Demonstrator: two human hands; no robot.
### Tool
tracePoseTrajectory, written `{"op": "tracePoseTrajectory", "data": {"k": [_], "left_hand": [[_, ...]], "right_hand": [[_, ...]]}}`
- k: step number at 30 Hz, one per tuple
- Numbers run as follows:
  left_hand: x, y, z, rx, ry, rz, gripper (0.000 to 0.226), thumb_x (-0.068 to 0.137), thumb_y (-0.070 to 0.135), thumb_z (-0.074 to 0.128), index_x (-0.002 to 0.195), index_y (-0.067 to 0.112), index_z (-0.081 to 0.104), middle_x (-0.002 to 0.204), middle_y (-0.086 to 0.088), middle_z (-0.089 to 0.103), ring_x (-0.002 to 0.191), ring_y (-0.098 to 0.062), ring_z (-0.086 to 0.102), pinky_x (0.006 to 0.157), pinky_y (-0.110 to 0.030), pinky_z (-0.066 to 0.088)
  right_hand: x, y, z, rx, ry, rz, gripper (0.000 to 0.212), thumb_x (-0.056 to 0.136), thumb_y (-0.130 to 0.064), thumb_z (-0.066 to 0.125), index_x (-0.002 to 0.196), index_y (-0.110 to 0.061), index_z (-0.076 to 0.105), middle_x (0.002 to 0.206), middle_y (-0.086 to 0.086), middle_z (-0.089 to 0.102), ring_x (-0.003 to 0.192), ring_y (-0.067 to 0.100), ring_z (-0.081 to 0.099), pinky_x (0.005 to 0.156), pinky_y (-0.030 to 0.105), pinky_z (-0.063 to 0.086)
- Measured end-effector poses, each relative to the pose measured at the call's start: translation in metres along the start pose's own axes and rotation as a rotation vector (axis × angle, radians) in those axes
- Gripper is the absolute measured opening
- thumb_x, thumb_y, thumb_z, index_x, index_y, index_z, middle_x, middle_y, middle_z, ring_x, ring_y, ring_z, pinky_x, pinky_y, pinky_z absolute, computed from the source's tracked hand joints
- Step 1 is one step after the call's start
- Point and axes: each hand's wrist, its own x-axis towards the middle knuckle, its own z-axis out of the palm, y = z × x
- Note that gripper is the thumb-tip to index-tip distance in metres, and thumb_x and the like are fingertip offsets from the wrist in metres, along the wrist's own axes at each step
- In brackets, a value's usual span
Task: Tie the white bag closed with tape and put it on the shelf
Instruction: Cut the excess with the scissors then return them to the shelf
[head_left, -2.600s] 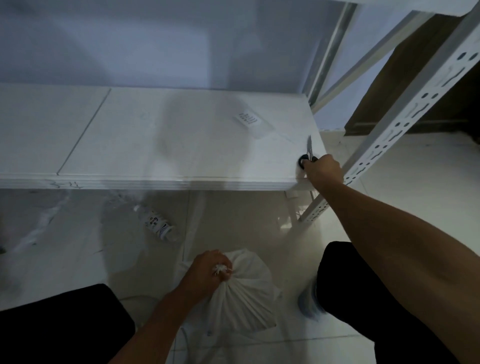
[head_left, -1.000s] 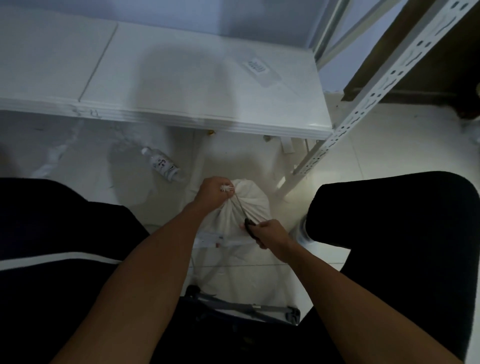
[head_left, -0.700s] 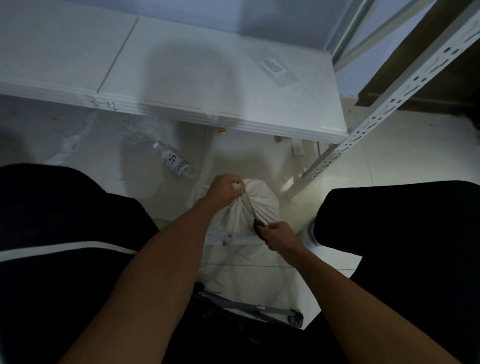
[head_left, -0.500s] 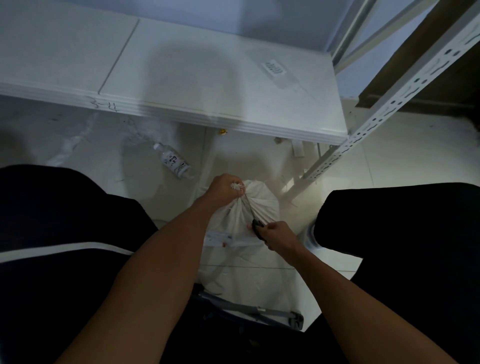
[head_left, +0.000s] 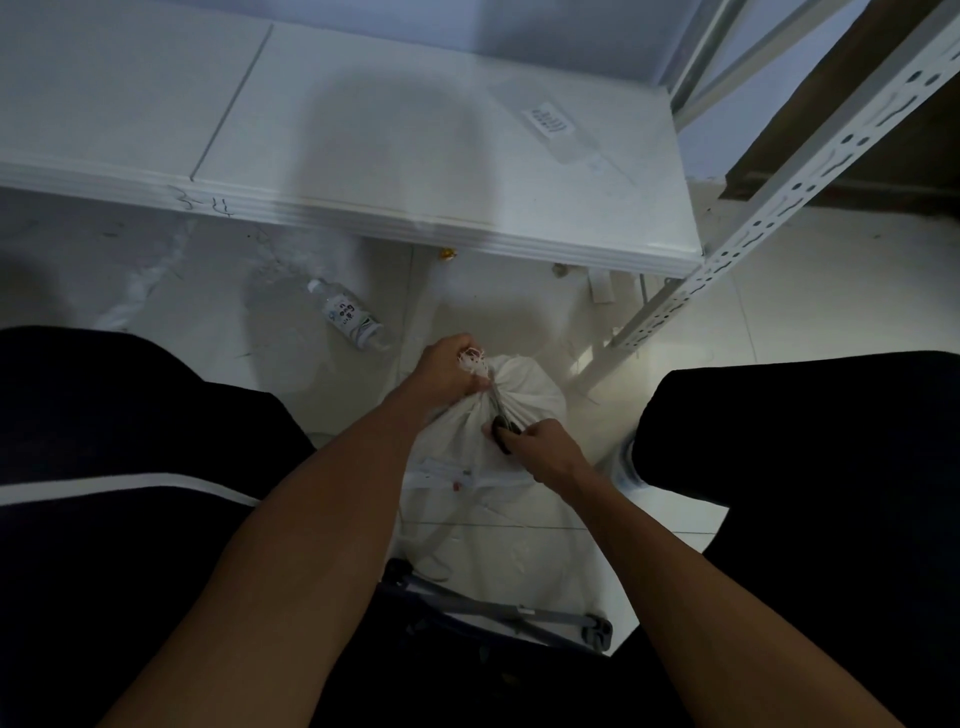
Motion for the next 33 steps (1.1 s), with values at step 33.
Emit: {"op": "tracePoseTrajectory", "data": {"k": [33], "left_hand": [[-0.002,0.029,0.004,0.162,0.009,0.028,0.03,0.061,0.028,0.062,0.09,0.035,0.065,0.102,0.01,0.067,0.097,-0.013,0.059,0.088,-0.035,0.047]], "right_hand": [[-0.01,-0.014,-0.003,-0.098,0.172,-0.113,0.044,0.09,-0.046,0.053,0.055,-0.023,0.042,0.073,0.012,0.056,0.087,0.027,0.05,0.074,0.034,0.045]]}}
